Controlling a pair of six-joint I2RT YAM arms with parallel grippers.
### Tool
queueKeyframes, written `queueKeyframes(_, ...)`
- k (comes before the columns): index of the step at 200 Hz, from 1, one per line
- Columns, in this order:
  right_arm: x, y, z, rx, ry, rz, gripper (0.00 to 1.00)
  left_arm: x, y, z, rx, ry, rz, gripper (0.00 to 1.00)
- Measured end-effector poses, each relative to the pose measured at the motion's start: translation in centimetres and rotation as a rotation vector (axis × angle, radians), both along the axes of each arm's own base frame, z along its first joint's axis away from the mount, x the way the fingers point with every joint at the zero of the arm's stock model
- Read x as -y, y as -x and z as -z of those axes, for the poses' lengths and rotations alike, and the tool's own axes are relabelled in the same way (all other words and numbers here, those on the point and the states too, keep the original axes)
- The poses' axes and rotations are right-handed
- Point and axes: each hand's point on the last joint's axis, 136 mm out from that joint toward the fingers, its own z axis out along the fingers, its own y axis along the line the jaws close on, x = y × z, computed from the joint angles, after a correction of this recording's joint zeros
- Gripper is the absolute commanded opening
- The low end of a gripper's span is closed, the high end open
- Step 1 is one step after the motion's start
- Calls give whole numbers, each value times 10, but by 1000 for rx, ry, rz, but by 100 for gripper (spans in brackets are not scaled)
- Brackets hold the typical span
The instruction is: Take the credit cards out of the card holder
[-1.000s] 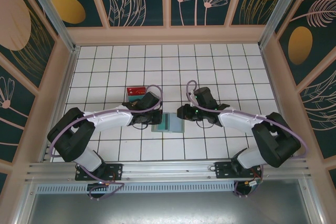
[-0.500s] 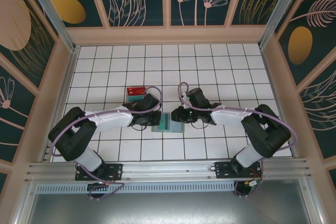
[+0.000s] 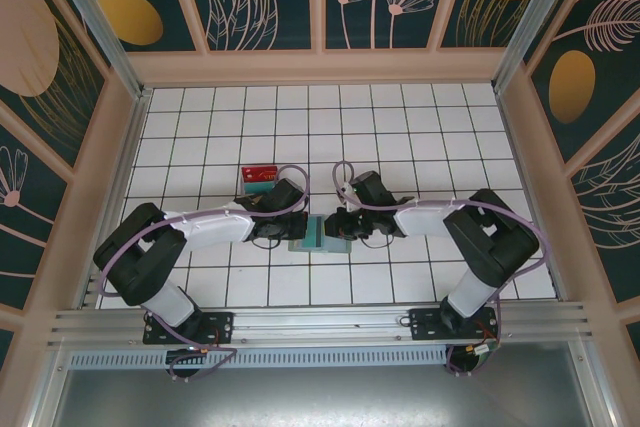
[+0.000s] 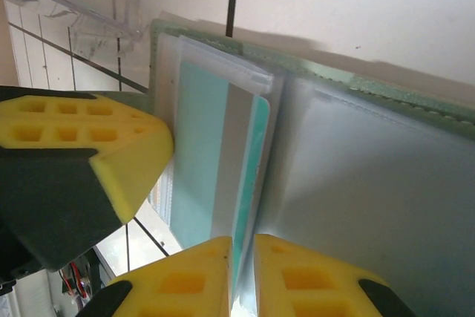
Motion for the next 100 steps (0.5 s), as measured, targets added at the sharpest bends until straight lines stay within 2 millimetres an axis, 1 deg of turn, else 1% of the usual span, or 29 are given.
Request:
queueKeyframes(60,-4,0,5,-18,-6,-12,16,0,0,0,-2,2,1,0)
queueKeyframes(74,-4,0,6,-22,-7,-13,7,0,1,0,-2,2,1,0)
queueKeyframes(82,-5,0,6,-25,-8,-12,0,0,1,0,-2,2,1,0)
queueKeyframes(100,-5,0,5,-27,-9,-11,0,0,0,0,-2,1,1,0)
